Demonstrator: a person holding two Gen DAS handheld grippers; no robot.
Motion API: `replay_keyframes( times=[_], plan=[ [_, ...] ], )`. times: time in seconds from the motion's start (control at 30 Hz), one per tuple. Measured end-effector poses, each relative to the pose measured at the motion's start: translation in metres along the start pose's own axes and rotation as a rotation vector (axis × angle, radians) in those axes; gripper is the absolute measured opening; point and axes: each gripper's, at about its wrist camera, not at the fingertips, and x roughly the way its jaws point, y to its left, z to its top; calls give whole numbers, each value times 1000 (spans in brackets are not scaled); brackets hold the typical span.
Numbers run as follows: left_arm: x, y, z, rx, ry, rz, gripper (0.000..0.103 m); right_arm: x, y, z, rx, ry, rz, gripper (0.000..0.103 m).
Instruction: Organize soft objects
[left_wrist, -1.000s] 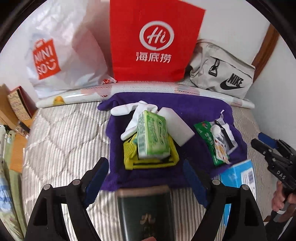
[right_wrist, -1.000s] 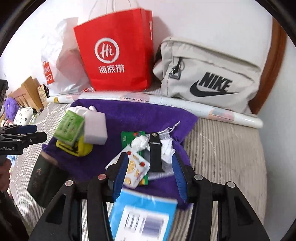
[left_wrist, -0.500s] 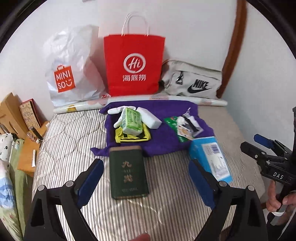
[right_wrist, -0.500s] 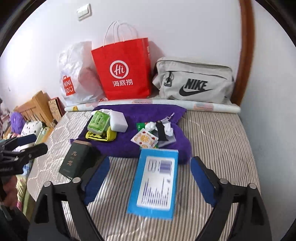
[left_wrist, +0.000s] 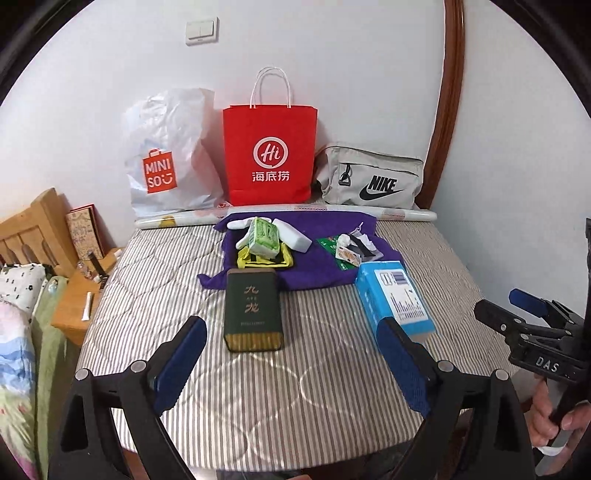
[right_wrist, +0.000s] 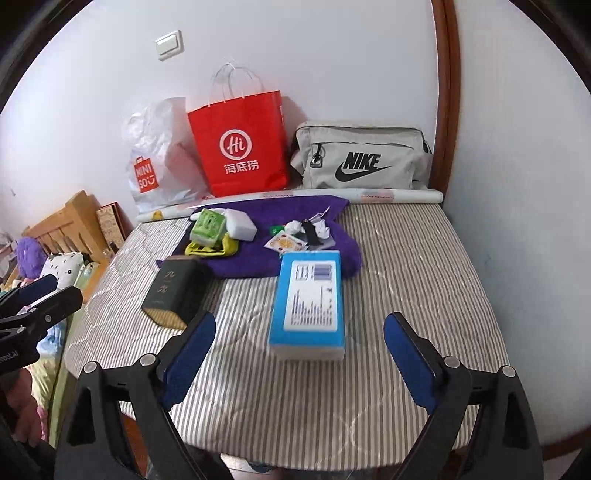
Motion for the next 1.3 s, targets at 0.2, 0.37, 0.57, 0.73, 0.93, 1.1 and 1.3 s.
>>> replay_keyframes(
  times=[0.2,0.37,0.57,0.73,0.93,1.1,1.3],
  plan=[
    [-19,-6,-18,9,-10,12,93,-21,3,-20,-6,-9,-4,92],
    [-23,-8,-23,4,-11,17,93,-30,3,-28,-6,-20,-2,92],
    [-27,-10,-29,7,-19,7,93,-39,7,-35,-22,-34,-4,92],
    [-29,-13,-32,21,-17,7,93,-42,9,-36,-27,-38,-7,92],
    [-33,-13,-34,21,-20,9,93,-45,15,-37,-43,-42,-6,92],
    [-35,-11,-35,18,-22,4,93,-47,20,-38,-52,-45,-2,92],
    [-36,-12,-35,17,-23,2,93,-49,22,-38,-57,-45,-3,92]
  ],
)
